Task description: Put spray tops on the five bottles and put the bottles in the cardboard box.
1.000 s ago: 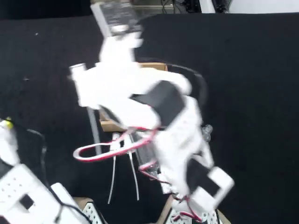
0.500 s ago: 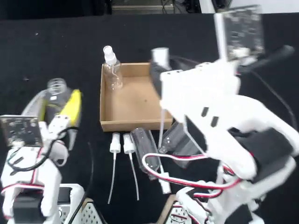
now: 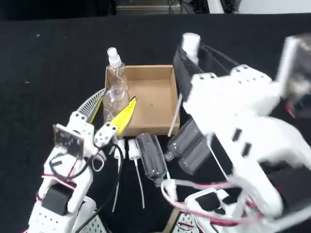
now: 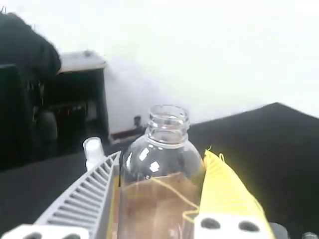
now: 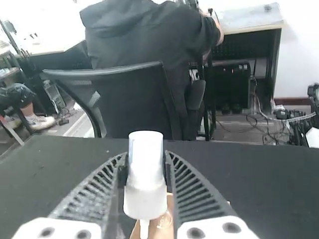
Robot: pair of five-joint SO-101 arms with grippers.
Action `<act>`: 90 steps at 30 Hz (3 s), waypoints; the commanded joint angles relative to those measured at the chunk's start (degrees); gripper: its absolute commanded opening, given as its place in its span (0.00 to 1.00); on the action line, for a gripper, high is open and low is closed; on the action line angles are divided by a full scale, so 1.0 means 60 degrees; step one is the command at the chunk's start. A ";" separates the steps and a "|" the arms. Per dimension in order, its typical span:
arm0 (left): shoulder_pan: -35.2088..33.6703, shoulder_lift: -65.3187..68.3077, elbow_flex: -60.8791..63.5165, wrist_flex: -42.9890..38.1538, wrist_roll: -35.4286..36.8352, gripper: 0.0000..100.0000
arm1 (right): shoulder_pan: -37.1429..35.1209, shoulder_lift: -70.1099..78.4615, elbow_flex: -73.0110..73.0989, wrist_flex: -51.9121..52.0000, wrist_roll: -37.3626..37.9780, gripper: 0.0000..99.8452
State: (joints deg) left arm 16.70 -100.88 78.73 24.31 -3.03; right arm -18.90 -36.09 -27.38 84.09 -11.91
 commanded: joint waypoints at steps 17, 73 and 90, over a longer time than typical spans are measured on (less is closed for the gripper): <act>0.0051 -0.0527 0.1326 -0.0425 0.0073 0.03 | -0.1553 -0.4667 0.8505 -0.8337 0.0410 0.01; 0.0051 -0.0527 0.1487 -0.0425 0.0044 0.03 | -0.3179 -0.3040 1.2418 -1.3143 0.1890 0.01; 0.0051 -0.0527 0.1516 -0.0425 0.0029 0.03 | -0.3736 -0.4623 1.2403 -0.9714 0.1832 0.17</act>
State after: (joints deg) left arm 16.70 -103.43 88.75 23.34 -3.03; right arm -39.82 -61.58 48.66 25.01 -1.10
